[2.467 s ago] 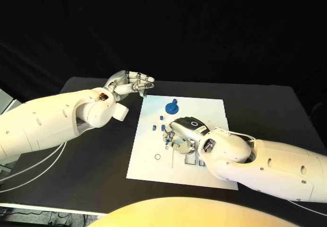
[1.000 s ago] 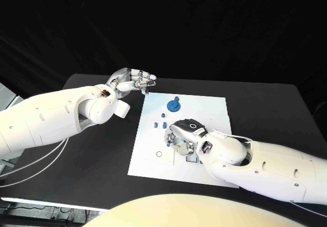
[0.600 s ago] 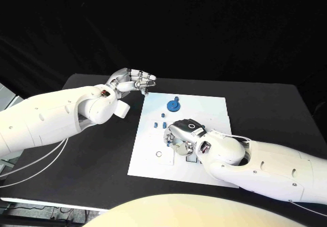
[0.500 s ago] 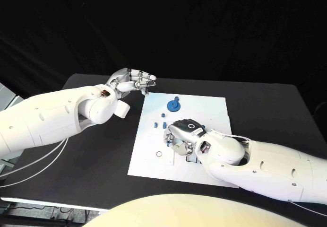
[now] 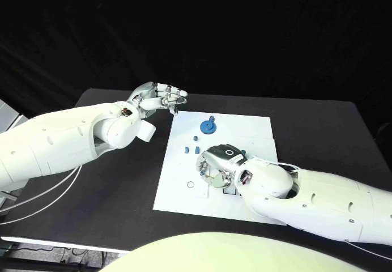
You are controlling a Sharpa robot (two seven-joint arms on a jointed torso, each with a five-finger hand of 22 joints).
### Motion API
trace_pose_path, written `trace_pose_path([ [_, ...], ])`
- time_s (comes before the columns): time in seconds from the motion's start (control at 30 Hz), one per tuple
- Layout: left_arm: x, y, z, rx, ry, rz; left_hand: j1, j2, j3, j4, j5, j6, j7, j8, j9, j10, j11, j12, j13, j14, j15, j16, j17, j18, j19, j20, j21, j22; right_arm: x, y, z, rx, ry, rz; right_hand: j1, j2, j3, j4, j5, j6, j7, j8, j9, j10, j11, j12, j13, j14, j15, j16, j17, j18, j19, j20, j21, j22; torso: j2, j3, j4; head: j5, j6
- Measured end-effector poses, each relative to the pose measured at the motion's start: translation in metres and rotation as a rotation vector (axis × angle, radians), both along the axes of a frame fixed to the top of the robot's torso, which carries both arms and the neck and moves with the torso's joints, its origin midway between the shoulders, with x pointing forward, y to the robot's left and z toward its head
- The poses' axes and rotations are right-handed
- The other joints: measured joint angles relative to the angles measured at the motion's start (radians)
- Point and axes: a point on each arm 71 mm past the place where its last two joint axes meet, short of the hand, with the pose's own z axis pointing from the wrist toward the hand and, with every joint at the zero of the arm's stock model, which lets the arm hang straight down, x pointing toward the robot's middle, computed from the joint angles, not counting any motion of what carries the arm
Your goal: Assemble the parts on the task board
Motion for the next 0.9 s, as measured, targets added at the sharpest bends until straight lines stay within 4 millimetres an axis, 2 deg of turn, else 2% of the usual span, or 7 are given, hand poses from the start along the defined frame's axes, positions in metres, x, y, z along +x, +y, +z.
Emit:
trace_pose_path([
  [0.1,0.000,0.000,0.000,0.000,0.001,0.000,0.000,0.000,0.000,0.000,0.000,0.000,0.000,0.000,0.000,0.000,0.000,0.000,0.000,0.000,0.000,0.000,0.000,0.000,0.000,0.000,0.000,0.000,-0.001,-0.002,0.000,0.006,-0.001,-0.005,0.003,-0.002,-0.026,-0.001,0.000,-0.019,-0.005,-0.018,-0.005,-0.036,0.011,0.004,-0.006,0.000,0.003,-0.019,-0.024,0.015,-0.021,0.004,-0.051,0.000,0.000,0.0005,-0.0001,0.000,0.000],
  [0.17,0.000,0.000,0.000,0.001,0.001,0.000,0.000,0.000,0.000,0.000,0.000,0.000,0.000,0.000,0.000,0.000,0.000,0.000,0.000,0.000,0.000,0.000,0.000,0.000,0.000,0.000,0.000,0.000,-0.001,-0.003,0.000,0.011,-0.003,-0.010,0.011,-0.010,-0.052,-0.001,0.000,-0.026,-0.012,-0.030,-0.009,-0.063,0.019,0.012,-0.007,0.001,0.011,-0.035,-0.049,0.015,-0.032,0.008,-0.082,-0.004,0.000,0.0006,-0.0003,0.000,0.000],
  [0.37,0.001,0.001,-0.001,0.002,0.003,0.002,0.000,0.000,0.000,0.000,0.000,0.000,0.000,0.000,0.000,0.000,0.000,0.000,0.000,0.000,0.000,0.000,0.000,0.000,0.000,0.000,0.000,0.000,-0.005,-0.012,0.004,0.036,-0.010,-0.027,0.034,-0.002,-0.129,0.014,-0.001,-0.040,-0.019,-0.052,-0.015,-0.100,0.021,0.042,-0.002,0.001,0.011,-0.042,-0.078,0.015,-0.035,0.011,-0.109,-0.017,0.000,0.0011,-0.0005,-0.005,0.003],
  [0.5,0.001,0.003,-0.001,0.004,0.004,0.003,0.000,0.000,-0.003,-0.003,0.000,-0.004,0.004,0.000,-0.001,0.000,0.000,0.000,0.000,0.000,0.000,0.000,0.000,0.000,0.000,0.000,0.000,-0.001,-0.007,-0.022,0.013,0.058,-0.021,-0.041,0.066,0.012,-0.215,0.050,-0.026,-0.040,-0.019,-0.065,-0.019,-0.123,0.019,0.081,0.000,0.001,0.011,-0.042,-0.091,0.015,-0.035,0.011,-0.117,-0.020,0.000,0.0007,-0.0015,-0.011,0.007],
  [0.6,0.001,0.003,-0.001,0.004,0.005,0.003,0.000,0.000,-0.003,-0.003,0.000,-0.004,0.004,0.000,-0.001,0.000,0.000,0.000,0.000,0.000,0.000,0.000,0.000,0.000,0.000,0.000,0.000,-0.001,-0.005,-0.034,0.023,0.065,-0.036,-0.063,0.075,0.012,-0.234,0.067,-0.028,-0.037,-0.022,-0.069,-0.021,-0.123,0.019,0.093,0.000,0.001,0.011,-0.041,-0.093,0.016,-0.035,0.011,-0.117,-0.020,0.000,0.0006,-0.0019,-0.017,0.012],
  [0.63,0.001,0.003,-0.001,0.004,0.005,0.003,0.000,0.000,-0.003,-0.003,0.000,-0.004,0.004,0.000,-0.001,0.000,0.000,0.000,0.000,0.000,0.000,0.000,0.000,0.000,0.000,0.000,0.000,-0.001,-0.002,-0.041,0.027,0.064,-0.043,-0.076,0.081,0.018,-0.238,0.071,-0.028,-0.037,-0.023,-0.069,-0.021,-0.123,0.019,0.098,0.001,0.001,0.011,-0.037,-0.093,0.015,-0.035,0.011,-0.117,-0.020,0.000,0.0000,-0.0021,-0.020,0.014],
  [0.9,0.000,0.004,-0.001,0.002,0.007,-0.004,0.000,0.000,-0.003,-0.003,0.000,-0.004,0.004,-0.005,-0.001,0.000,0.000,0.000,0.000,0.000,0.000,0.000,0.000,0.000,0.000,0.000,0.000,-0.001,0.023,-0.088,0.053,0.038,-0.080,-0.185,0.103,0.016,-0.247,0.080,-0.028,-0.037,-0.023,-0.073,-0.022,-0.123,0.019,0.114,0.002,0.001,0.011,-0.021,-0.076,0.015,-0.023,0.011,-0.089,0.000,-0.001,-0.0008,-0.0027,-0.042,0.027],
])
